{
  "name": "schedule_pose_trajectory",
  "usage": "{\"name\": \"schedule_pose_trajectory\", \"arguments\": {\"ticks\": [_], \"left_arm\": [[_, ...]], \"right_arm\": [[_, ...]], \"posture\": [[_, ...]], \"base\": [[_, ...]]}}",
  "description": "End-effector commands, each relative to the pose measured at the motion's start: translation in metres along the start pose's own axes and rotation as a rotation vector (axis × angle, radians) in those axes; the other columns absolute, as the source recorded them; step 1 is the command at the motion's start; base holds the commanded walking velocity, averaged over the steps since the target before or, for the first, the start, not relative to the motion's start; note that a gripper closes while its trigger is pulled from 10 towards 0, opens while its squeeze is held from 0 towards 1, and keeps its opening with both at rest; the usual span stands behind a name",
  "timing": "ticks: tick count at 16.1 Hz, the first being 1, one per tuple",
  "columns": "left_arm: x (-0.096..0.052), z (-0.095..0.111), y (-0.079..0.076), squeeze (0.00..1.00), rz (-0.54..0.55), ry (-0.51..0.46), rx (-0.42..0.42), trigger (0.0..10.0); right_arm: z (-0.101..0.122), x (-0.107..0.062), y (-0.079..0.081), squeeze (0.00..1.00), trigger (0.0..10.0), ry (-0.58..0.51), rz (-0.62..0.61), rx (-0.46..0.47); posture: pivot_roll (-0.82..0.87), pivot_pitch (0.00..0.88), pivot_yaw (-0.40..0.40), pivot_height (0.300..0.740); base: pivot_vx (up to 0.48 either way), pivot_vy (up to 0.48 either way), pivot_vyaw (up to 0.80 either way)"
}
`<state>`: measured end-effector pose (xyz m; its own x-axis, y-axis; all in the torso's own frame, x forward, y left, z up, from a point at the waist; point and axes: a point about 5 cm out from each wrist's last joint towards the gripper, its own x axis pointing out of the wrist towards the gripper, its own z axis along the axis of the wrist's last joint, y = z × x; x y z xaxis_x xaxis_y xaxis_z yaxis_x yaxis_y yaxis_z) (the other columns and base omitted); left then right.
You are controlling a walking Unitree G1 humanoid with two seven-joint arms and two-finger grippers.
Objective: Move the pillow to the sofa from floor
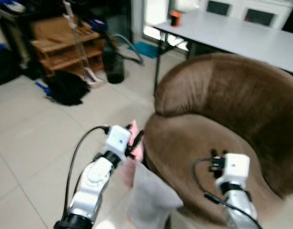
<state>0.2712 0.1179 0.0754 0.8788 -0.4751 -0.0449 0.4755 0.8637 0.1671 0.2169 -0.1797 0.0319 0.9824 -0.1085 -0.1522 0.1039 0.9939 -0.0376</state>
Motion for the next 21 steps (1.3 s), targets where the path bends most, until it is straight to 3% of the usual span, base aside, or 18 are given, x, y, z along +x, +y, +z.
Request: {"name": "schedule_pose_trajectory", "arguments": {"ticks": [1, 7, 13, 16, 17, 18, 19, 20, 21], "left_arm": [[-0.002, -0.001, 0.007, 0.00, 0.000, 0.008, 0.016, 10.0], [-0.017, -0.012, 0.002, 0.00, 0.001, -0.017, 0.023, 10.0], [-0.033, -0.020, 0.010, 0.00, 0.102, -0.011, -0.026, 10.0], [-0.035, -0.016, 0.020, 0.00, 0.207, -0.045, -0.047, 10.0], [-0.036, -0.015, 0.027, 0.00, 0.281, -0.059, -0.130, 10.0], [-0.036, -0.016, 0.027, 0.00, 0.285, -0.057, -0.159, 10.0], [-0.037, -0.021, 0.022, 0.00, 0.217, -0.041, -0.343, 10.0], [-0.040, -0.022, 0.015, 0.00, 0.097, -0.037, -0.395, 10.0], [-0.042, -0.022, 0.013, 0.00, 0.060, -0.036, -0.398, 10.0]], "right_arm": [[0.004, 0.002, 0.008, 0.00, 10.0, -0.011, 0.024, 0.023], [0.006, -0.004, 0.007, 0.00, 10.0, -0.030, 0.054, 0.008], [0.008, 0.001, 0.013, 0.00, 10.0, -0.043, 0.055, 0.044], [0.008, 0.003, 0.016, 0.00, 10.0, -0.045, 0.077, 0.042], [0.009, 0.004, 0.018, 0.00, 10.0, -0.051, 0.105, 0.049], [0.009, 0.004, 0.019, 0.00, 10.0, -0.052, 0.114, 0.052], [0.010, 0.004, 0.024, 0.00, 10.0, -0.058, 0.169, 0.060], [0.010, 0.005, 0.027, 0.00, 10.0, -0.059, 0.203, 0.062], [0.009, 0.005, 0.028, 0.00, 10.0, -0.056, 0.212, 0.064]], "posture": [[0.03, 0.012, -0.033, 0.735], [0.02, 0.024, -0.039, 0.675], [0.05, 0.020, -0.057, 0.620], [0.05, 0.020, -0.072, 0.590], [0.06, 0.024, -0.077, 0.575], [0.06, 0.024, -0.077, 0.570], [0.06, 0.030, -0.082, 0.555], [0.07, 0.040, -0.097, 0.545], [0.07, 0.040, -0.097, 0.540]], "base": [[0.000, 0.000, 0.00], [0.000, 0.000, 0.00], [0.000, 0.000, 0.00], [0.000, 0.000, 0.00], [0.000, 0.000, 0.00], [0.000, 0.000, 0.00], [0.000, 0.000, 0.00], [0.000, 0.000, 0.00], [0.000, 0.000, 0.00]]}}
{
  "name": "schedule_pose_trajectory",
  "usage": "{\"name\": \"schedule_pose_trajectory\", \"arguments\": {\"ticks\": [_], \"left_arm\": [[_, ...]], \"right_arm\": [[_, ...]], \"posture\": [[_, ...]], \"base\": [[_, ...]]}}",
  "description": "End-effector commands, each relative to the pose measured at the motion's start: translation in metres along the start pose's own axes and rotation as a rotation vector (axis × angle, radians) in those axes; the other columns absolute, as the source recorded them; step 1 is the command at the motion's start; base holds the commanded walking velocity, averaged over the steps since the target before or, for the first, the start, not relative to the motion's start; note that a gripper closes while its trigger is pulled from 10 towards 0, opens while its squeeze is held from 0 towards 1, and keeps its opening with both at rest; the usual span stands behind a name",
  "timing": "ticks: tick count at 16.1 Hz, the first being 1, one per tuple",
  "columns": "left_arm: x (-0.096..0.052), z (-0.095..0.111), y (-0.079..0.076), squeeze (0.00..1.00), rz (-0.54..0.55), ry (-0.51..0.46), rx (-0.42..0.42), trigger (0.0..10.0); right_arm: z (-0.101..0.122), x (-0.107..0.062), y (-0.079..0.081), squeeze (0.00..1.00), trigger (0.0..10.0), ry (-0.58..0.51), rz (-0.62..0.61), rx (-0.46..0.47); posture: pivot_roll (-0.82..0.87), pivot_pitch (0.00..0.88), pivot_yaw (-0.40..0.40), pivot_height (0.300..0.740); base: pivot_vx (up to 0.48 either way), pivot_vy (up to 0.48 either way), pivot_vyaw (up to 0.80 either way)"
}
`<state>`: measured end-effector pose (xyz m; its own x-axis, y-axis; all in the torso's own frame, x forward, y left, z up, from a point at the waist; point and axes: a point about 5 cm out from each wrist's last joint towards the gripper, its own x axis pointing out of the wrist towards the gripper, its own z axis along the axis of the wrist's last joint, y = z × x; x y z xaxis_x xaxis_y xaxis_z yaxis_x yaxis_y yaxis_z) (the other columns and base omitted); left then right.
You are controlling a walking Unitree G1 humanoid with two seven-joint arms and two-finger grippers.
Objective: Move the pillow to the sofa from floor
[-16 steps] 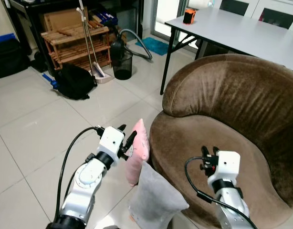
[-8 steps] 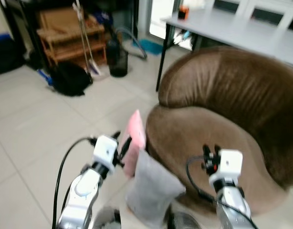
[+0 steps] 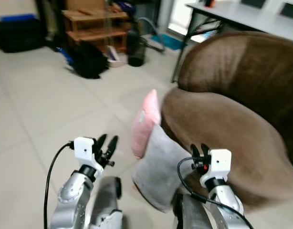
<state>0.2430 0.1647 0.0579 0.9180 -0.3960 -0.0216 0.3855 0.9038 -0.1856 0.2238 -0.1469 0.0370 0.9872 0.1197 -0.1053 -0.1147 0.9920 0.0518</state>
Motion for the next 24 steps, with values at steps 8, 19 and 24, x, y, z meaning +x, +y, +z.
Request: {"name": "schedule_pose_trajectory", "arguments": {"ticks": [8, 19, 24], "left_arm": [[-0.007, 0.004, 0.039, 0.00, 0.436, 0.060, 0.355, 10.0], [0.001, -0.008, 0.043, 0.00, 0.449, 0.095, 0.326, 10.0], [-0.001, -0.016, 0.038, 0.00, 0.437, 0.121, 0.302, 10.0]], "right_arm": [[-0.012, 0.006, -0.018, 0.00, 10.0, 0.096, -0.106, -0.060], [-0.016, 0.004, -0.031, 0.00, 10.0, 0.074, -0.238, -0.041], [-0.012, 0.010, -0.036, 0.00, 10.0, 0.054, -0.265, -0.040]], "posture": [[0.09, 0.071, -0.123, 0.540], [0.09, 0.062, -0.109, 0.540], [0.09, 0.061, -0.123, 0.540]], "base": [[0.000, 0.000, 0.00], [0.000, 0.000, 0.00], [0.000, 0.000, 0.00]]}}
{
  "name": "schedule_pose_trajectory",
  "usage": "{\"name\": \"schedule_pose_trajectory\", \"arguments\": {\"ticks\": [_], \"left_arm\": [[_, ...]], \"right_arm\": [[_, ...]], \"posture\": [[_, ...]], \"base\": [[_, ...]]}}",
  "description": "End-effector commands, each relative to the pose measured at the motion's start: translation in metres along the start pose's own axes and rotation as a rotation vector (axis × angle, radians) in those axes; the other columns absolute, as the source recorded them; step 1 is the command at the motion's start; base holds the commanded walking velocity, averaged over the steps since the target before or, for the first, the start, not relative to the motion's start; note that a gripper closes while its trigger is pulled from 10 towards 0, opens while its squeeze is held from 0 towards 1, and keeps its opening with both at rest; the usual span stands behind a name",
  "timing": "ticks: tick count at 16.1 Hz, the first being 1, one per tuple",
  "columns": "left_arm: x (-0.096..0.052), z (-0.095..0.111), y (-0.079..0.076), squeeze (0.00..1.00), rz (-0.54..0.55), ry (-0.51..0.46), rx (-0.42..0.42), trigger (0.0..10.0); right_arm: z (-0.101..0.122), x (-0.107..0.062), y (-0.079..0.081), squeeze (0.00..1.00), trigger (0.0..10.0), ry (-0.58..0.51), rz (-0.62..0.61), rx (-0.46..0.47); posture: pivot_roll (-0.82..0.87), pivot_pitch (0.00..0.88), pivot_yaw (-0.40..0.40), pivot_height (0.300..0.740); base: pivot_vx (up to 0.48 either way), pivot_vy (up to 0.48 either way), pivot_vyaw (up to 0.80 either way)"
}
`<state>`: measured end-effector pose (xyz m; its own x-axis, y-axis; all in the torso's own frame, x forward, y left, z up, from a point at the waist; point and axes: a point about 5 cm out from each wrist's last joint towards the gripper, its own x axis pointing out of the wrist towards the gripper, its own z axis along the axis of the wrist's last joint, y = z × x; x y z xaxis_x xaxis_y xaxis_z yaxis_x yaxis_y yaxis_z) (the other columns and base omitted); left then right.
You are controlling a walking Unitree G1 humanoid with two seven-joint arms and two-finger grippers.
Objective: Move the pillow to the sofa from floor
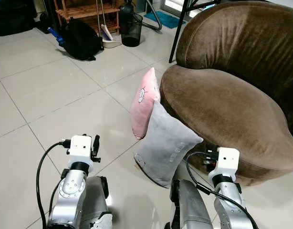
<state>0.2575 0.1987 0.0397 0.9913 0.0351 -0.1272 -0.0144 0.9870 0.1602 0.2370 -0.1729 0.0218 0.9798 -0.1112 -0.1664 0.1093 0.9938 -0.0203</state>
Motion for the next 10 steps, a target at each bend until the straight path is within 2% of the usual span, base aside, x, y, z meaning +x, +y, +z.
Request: {"name": "schedule_pose_trajectory", "arguments": {"ticks": [1, 2, 4, 10], "left_arm": [[-0.0023, -0.0050, -0.0028, 0.00, -0.013, 0.026, -0.014, 10.0], [-0.0025, -0.0051, -0.0029, 0.00, -0.016, 0.026, -0.020, 10.0], [-0.0025, -0.0014, -0.0046, 0.00, -0.064, -0.012, 0.020, 10.0], [0.0002, 0.0033, -0.0081, 0.00, -0.121, -0.033, 0.032, 10.0]], "right_arm": [[-0.0001, 0.0007, -0.0071, 0.00, 10.0, -0.002, -0.021, 0.002], [-0.0002, 0.0010, -0.0059, 0.00, 10.0, -0.001, -0.011, 0.001], [-0.0008, 0.0019, -0.0026, 0.00, 10.0, -0.001, 0.007, -0.001], [-0.0020, 0.0014, -0.0013, 0.00, 10.0, -0.005, -0.004, 0.013]], "posture": [[0.09, 0.060, -0.125, 0.540], [0.10, 0.061, -0.126, 0.540], [0.10, 0.061, -0.127, 0.540], [0.10, 0.058, -0.108, 0.540]], "base": [[0.000, 0.000, 0.00], [0.000, 0.000, 0.00], [0.000, 0.000, 0.00], [0.331, 0.000, 0.00]]}}
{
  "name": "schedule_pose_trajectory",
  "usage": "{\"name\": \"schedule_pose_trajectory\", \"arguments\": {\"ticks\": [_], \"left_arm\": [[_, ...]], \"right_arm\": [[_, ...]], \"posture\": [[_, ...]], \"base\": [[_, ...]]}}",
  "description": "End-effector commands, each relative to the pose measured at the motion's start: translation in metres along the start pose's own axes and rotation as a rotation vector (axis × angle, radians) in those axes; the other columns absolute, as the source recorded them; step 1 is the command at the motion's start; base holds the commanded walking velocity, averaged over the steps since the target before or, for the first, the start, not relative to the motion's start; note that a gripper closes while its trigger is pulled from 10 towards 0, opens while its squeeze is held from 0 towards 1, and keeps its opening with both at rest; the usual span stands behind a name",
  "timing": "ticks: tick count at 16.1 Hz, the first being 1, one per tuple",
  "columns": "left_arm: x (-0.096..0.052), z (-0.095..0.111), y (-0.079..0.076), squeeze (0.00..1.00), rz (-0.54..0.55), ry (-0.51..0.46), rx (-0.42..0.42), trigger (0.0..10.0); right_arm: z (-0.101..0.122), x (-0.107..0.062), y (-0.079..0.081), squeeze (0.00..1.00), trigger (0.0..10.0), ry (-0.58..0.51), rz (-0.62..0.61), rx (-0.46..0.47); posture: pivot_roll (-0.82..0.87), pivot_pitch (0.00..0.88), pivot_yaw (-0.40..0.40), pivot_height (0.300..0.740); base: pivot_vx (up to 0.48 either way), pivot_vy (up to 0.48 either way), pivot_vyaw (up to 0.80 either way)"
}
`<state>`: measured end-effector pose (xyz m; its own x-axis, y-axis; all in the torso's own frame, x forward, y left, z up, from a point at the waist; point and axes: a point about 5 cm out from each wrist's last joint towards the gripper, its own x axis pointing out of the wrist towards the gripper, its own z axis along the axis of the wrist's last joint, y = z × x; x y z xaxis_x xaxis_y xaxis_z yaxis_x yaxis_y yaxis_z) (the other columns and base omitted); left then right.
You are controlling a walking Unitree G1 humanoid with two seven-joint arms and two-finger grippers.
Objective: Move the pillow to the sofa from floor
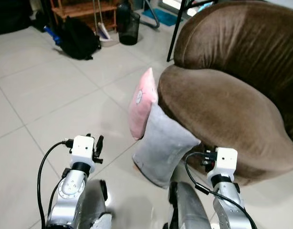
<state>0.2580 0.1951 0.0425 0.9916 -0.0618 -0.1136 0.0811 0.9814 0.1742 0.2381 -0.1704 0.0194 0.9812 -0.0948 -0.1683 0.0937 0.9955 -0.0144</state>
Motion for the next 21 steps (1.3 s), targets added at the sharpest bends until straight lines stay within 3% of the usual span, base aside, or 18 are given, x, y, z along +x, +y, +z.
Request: {"name": "schedule_pose_trajectory", "arguments": {"ticks": [1, 17, 21], "left_arm": [[0.0009, 0.0003, -0.0055, 0.00, -0.034, -0.006, 0.005, 10.0], [0.0032, -0.0022, -0.0132, 0.00, -0.089, -0.001, -0.019, 10.0], [0.0032, -0.0018, -0.0134, 0.00, -0.093, -0.006, -0.008, 10.0]], "right_arm": [[0.0000, 0.0001, -0.0041, 0.00, 10.0, -0.008, -0.021, 0.011], [0.0001, 0.0010, -0.0055, 0.00, 10.0, -0.018, -0.019, 0.014], [-0.0005, 0.0000, -0.0035, 0.00, 10.0, -0.021, -0.012, 0.027]], "posture": [[0.10, 0.058, -0.108, 0.540], [0.09, 0.035, -0.103, 0.540], [0.09, 0.041, -0.102, 0.495]], "base": [[0.356, 0.000, 0.00], [0.329, 0.000, 0.00], [0.000, 0.000, 0.00]]}}
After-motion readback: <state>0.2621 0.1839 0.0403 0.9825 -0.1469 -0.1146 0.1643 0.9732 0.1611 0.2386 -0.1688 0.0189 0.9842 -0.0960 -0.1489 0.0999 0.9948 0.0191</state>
